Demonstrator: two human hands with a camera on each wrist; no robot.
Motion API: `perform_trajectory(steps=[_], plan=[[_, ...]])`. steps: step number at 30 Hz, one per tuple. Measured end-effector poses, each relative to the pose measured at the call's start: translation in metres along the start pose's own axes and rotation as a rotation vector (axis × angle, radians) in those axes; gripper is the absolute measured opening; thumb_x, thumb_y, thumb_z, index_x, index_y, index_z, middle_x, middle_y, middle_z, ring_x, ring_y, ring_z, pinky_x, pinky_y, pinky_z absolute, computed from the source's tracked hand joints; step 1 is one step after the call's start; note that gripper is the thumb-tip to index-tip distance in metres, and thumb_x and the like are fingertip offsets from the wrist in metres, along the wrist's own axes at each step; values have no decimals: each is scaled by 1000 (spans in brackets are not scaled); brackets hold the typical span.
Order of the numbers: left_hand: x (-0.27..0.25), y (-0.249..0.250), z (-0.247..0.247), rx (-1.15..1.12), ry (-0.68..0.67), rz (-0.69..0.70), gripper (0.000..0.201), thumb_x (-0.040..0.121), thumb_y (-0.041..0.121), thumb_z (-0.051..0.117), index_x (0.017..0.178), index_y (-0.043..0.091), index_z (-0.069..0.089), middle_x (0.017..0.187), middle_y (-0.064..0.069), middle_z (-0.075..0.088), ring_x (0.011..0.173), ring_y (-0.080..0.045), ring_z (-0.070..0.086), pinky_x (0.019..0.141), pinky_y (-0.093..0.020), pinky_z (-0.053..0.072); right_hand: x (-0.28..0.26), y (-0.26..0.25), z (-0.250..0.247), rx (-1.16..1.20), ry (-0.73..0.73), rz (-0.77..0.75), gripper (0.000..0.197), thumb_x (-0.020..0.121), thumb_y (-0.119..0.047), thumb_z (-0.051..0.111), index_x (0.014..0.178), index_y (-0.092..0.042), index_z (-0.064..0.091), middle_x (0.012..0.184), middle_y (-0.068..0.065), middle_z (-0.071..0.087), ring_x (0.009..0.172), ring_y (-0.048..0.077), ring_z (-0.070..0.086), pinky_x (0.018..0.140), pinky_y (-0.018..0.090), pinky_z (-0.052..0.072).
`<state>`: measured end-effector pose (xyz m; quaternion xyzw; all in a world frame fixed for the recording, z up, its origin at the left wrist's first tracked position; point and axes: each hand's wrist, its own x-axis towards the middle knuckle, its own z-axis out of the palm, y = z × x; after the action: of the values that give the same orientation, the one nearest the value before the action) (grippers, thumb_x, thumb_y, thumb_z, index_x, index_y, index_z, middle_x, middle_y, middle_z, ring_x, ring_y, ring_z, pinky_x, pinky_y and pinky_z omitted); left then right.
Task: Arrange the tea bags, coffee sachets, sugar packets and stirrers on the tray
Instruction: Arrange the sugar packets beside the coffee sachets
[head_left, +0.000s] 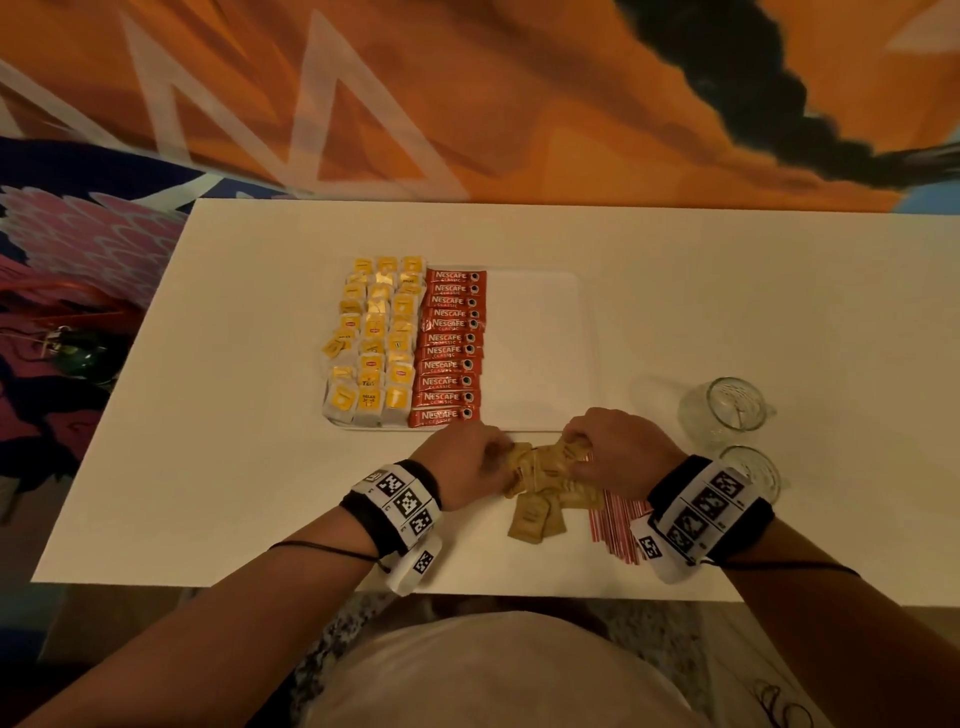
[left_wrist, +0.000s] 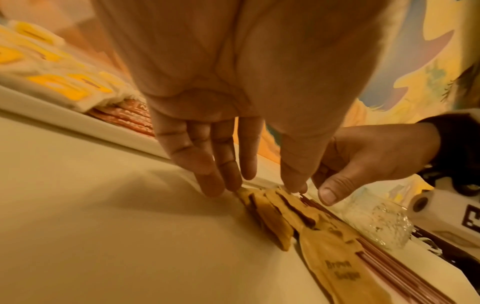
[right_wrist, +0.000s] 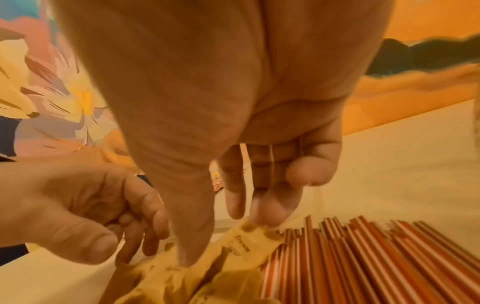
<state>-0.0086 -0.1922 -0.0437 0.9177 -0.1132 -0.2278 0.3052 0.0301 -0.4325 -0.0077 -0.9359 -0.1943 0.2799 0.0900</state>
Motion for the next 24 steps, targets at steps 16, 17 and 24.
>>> perform_trajectory(steps=[16, 17, 24], plan=[[21, 45, 22, 239, -6, -74, 58, 78, 59, 70, 124, 25, 58, 109, -1, 58, 95, -22, 60, 84, -36, 50, -19, -3, 17, -138, -21, -49, 39, 87, -56, 66, 94, -20, 52, 104, 2, 60, 90, 22, 62, 73, 33, 49], [22, 45, 23, 237, -9, -83, 55, 79, 56, 71, 122, 24, 59, 108, -1, 57, 95, -22, 59, 83, -36, 50, -19, -3, 18, -131, -20, -54, 39, 87, -55, 67, 93, -20, 52, 103, 3, 59, 89, 22, 62, 72, 32, 49], [25, 47, 21, 166, -57, -102, 35, 84, 39, 73, 111, 18, 69, 104, -2, 65, 94, -23, 63, 87, -37, 53, -18, 2, 20, -56, -19, -86, 36, 87, -49, 68, 83, -17, 54, 95, 2, 58, 82, 20, 61, 67, 32, 48]])
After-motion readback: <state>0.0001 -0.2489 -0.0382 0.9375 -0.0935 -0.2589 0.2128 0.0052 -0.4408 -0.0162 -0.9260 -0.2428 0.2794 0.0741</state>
